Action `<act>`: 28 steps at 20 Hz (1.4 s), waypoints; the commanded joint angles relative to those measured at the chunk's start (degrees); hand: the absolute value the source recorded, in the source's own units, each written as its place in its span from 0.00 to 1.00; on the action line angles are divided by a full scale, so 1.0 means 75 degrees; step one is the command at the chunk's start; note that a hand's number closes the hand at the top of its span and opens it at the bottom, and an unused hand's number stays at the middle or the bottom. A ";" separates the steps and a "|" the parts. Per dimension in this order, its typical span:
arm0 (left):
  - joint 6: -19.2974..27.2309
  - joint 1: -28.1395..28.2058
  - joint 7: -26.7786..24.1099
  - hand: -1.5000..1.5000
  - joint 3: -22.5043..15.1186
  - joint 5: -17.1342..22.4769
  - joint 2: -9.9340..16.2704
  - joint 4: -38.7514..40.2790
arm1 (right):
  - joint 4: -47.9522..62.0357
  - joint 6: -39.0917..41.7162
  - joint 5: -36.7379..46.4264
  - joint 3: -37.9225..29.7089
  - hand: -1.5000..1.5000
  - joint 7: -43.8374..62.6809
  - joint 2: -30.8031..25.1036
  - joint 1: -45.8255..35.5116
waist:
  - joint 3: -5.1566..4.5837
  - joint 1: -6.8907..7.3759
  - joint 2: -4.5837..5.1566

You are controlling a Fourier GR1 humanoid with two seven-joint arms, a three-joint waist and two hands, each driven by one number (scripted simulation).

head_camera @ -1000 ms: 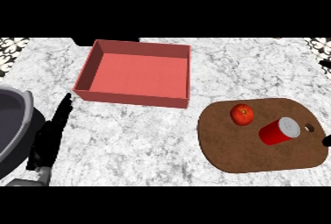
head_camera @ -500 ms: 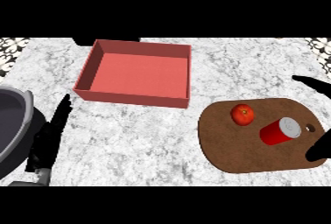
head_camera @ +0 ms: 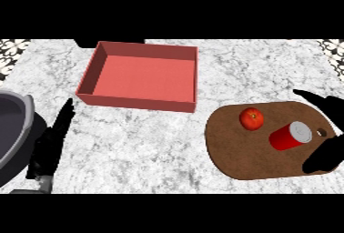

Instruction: Pick the can from the cutting board and place it in the cardboard box

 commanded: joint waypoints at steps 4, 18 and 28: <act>-0.0384 0.0097 0.0008 0.50 0.0250 -0.0145 -0.0218 0.0051 | 0.0291 0.0200 0.1019 0.0027 0.00 0.0034 0.0889 0.0247 | 0.0001 0.0008 0.0003; -0.0688 0.0063 0.0049 0.50 0.0812 -0.0776 -0.0573 -0.0142 | 0.0613 0.0765 0.2325 -0.0925 0.00 -0.1464 0.1396 0.1081 | 0.0004 -0.0008 0.0003; -0.0717 0.0083 -0.0144 0.50 0.0690 -0.1355 -0.1283 0.0039 | 0.0657 0.1098 0.2961 -0.1059 0.00 -0.1077 0.2338 0.0611 | 0.0001 -0.0005 0.0003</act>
